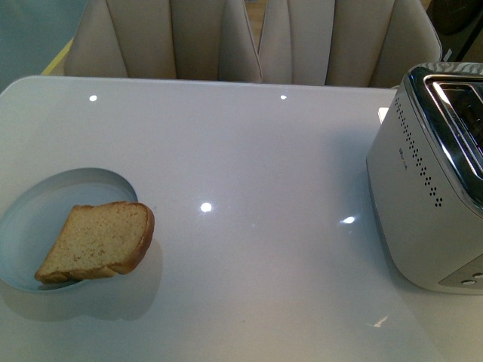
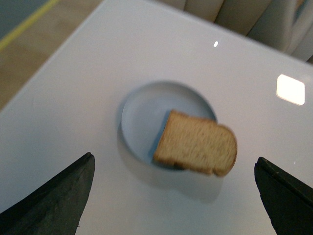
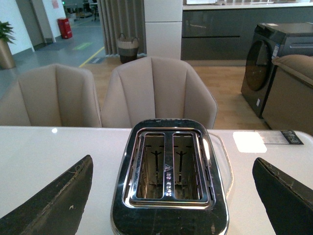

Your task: Left arm holds plate, right arm toasts bread

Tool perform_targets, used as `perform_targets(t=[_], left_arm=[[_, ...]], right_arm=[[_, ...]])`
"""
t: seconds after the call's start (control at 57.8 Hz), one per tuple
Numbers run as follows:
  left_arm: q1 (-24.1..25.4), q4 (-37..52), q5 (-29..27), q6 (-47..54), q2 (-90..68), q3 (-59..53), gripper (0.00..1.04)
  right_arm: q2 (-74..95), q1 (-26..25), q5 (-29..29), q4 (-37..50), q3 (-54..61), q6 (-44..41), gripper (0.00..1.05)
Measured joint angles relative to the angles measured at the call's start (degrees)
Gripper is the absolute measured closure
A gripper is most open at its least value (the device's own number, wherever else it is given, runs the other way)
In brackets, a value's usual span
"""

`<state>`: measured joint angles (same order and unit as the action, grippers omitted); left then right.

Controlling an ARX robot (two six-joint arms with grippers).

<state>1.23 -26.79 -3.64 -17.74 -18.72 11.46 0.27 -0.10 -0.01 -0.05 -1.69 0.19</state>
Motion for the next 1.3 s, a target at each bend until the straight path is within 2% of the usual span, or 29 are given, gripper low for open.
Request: perform_targets(t=[0.121,0.259,0.45,0.605,0.709,0.83,1.003,1.297], left_arm=[[3.08,1.68,2.62,-1.51,-2.73,1.31,0.07],[7.26,7.74,6.99,-1.18,-8.61,2.62,0.07],[13.14,23.67,14.86,4.2,-26.8,4.66,0.07],[17.7,36.0,18.34,7.41,-44.5,7.67,0.07],[19.71,44.76,18.47,11.1,-59.93,10.25,0.07],[20.72,49.75,18.12,14.21,-73.35,13.11,0.07],[21.51,52.46,16.24,16.59,-89.18,17.9,0.07],[19.93,52.37,15.41,19.04,-101.68,25.59,0.07]], right_arm=[[0.0,0.0,0.02,0.0,-0.02,0.0,0.09],[0.0,0.0,0.02,0.0,0.0,0.0,0.09],[0.0,0.0,0.0,0.0,0.0,0.0,0.09],[0.0,0.0,0.02,0.0,0.0,0.0,0.09],[0.0,0.0,0.02,0.0,0.0,0.0,0.09],[0.0,0.0,0.02,0.0,-0.02,0.0,0.09],[0.0,0.0,0.02,0.0,-0.02,0.0,0.09],[0.0,0.0,0.02,0.0,0.0,0.0,0.09]])
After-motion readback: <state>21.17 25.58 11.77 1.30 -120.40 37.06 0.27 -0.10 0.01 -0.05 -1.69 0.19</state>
